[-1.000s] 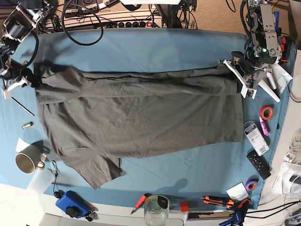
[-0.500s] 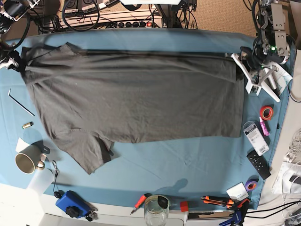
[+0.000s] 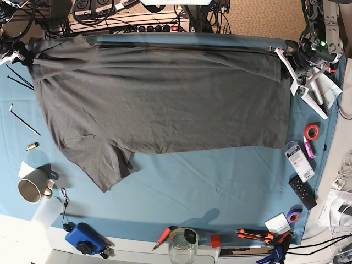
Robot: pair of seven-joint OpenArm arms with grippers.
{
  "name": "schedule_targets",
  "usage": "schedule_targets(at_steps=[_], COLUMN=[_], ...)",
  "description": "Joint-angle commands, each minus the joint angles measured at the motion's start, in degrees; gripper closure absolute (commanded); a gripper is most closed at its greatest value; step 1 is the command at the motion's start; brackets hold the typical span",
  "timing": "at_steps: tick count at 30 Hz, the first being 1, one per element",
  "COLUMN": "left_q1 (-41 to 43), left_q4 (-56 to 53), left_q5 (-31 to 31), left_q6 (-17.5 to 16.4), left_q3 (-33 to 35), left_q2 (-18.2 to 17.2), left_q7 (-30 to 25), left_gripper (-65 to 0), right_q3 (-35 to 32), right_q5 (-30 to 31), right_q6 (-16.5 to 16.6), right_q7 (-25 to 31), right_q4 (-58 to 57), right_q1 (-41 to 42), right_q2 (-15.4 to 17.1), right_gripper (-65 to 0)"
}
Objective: Fold the T-shirt properly
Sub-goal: 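Pull the folded grey shirt toward the robot with both grippers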
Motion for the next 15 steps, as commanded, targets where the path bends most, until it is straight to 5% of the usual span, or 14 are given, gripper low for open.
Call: schedule_targets(at_steps=[1, 5, 12, 13, 15], left_q1=[-0.3, -0.4, 0.2, 0.2, 0.2], left_q4=[0.8, 0.8, 0.8, 0.8, 0.8], left_q5=[2.6, 2.6, 6.8, 6.8, 6.8], left_q6=[0.7, -1.9, -1.7, -1.7, -1.7], left_q3=[-0.9, -0.9, -0.9, -0.9, -0.9], left_q2=[-1.2, -1.2, -1.2, -1.2, -1.1], left_q7=[-0.9, -1.5, -0.2, 0.5, 0.7], left_gripper=[0.0, 0.0, 0.0, -0.2, -10.4], right_q3=[0.6, 0.6, 0.6, 0.6, 0.6], right_q5=[-0.2, -0.2, -0.1, -0.1, -0.1], right_q6=[-0.2, -0.2, 1.4, 1.5, 1.4], right_q7=[1.8, 1.8, 1.8, 1.8, 1.8], right_q4=[1.1, 1.1, 1.1, 1.1, 1.1], right_q1=[0.2, 0.2, 0.2, 0.2, 0.2], right_q2=[2.1, 2.1, 2.1, 2.1, 2.1], right_gripper=[0.0, 0.0, -0.6, -4.1, -12.7])
